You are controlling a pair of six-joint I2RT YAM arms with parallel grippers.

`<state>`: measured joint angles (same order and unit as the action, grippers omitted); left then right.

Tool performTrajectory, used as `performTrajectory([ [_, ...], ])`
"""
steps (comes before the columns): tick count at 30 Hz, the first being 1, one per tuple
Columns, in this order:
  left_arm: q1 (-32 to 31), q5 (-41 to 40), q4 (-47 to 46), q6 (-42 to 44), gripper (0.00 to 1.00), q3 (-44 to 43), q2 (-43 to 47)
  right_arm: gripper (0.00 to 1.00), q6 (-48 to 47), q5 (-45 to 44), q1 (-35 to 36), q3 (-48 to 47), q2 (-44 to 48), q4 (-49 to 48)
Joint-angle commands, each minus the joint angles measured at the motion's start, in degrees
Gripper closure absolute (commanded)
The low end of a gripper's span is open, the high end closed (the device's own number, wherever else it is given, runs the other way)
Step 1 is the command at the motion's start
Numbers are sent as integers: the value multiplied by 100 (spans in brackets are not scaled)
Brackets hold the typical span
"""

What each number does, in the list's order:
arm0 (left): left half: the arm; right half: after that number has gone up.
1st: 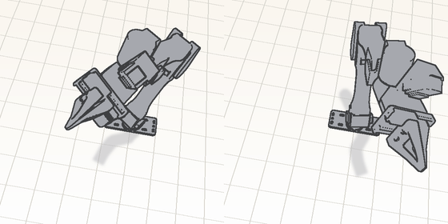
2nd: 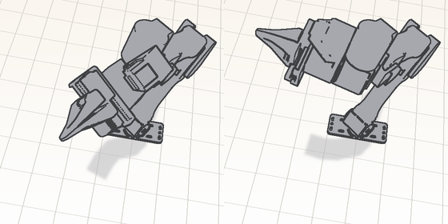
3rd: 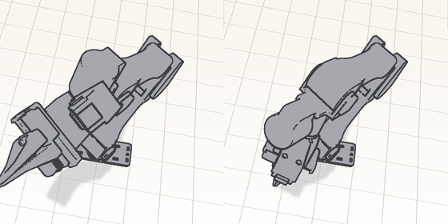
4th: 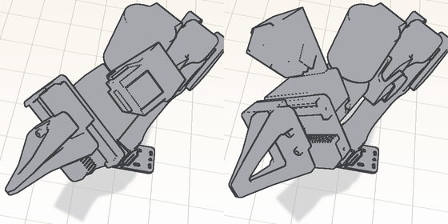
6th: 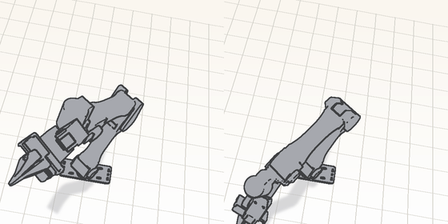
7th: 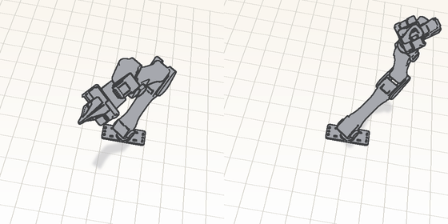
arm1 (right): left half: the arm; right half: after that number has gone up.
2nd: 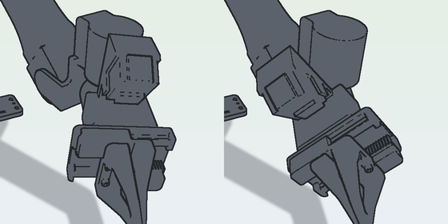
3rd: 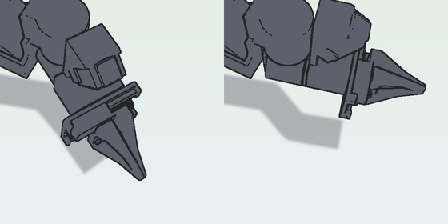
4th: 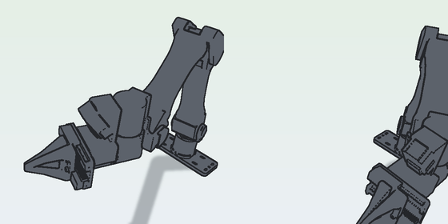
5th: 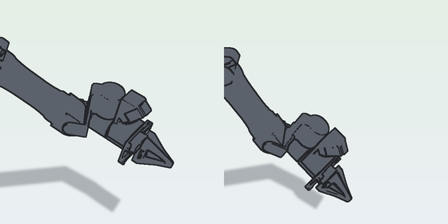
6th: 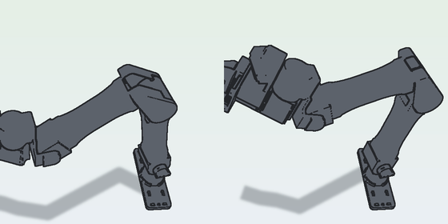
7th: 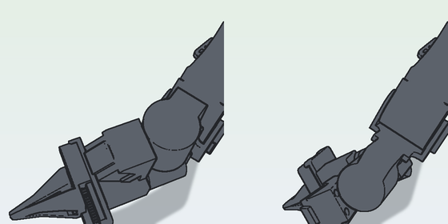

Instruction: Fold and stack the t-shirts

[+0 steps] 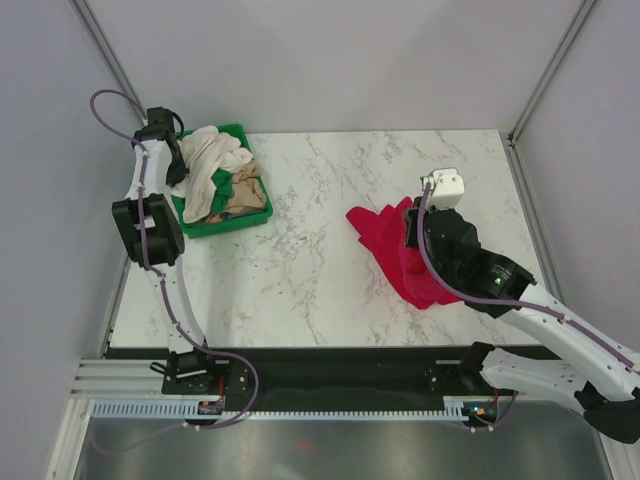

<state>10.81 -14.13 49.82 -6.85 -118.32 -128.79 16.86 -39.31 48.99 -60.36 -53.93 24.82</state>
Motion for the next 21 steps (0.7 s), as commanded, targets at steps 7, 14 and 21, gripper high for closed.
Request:
performTrajectory([
  [7,-507,-407,90,-326,0,-441,1056,100,335,-488,-13,68,269,269],
  [14,-2379,-29,-489,-852,0,1011,2560,100,1177,-2870,-13,480,1260,401],
  [21,-4383,894,-1632,-1538,0,2129,2053,2,2609,-2731,-4,1606,3134,1055],
])
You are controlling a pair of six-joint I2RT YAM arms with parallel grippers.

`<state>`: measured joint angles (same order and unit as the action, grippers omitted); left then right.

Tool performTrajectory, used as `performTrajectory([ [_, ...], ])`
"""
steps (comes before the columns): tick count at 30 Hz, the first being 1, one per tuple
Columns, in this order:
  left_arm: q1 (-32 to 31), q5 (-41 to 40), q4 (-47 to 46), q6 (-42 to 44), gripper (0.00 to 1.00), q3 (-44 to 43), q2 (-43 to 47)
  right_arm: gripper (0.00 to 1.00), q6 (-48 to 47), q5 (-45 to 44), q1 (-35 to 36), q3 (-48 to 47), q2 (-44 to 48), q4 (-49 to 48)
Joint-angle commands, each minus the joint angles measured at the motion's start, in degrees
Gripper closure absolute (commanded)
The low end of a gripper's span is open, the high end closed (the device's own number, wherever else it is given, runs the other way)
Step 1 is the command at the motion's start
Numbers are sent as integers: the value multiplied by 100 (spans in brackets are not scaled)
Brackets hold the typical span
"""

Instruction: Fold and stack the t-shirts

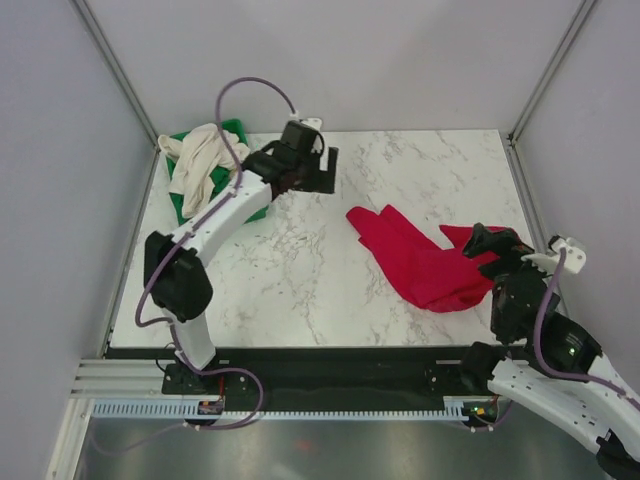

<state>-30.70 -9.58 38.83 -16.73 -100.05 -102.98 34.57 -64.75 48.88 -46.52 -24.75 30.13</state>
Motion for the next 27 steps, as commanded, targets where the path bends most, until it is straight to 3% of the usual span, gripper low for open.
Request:
performTrajectory([
  [1,-339,501,-543,-611,0,258,-696,2,1294,-213,-1,118,251,834],
  [7,-806,1063,-1035,-709,1,-75,-1733,2,1193,260,-1,-251,-125,1337],
  [13,-824,1275,-1141,-647,1,-927,-2663,2,1272,928,-1,-305,-627,1320],
  [20,-806,1266,-1097,-858,0,-1789,-3333,2,1114,1114,-2,-173,-680,1144],
  [23,-754,1371,-1079,-928,16,-1992,-3544,2,1061,1122,-2,-164,-750,1092],
  [24,-710,1380,-1062,-955,28,-1992,-3562,2,1052,1140,-2,-173,-794,1083],
  [27,-648,1354,-1035,-999,39,-1852,-3563,2,1017,1202,-2,-156,-829,1039],
])
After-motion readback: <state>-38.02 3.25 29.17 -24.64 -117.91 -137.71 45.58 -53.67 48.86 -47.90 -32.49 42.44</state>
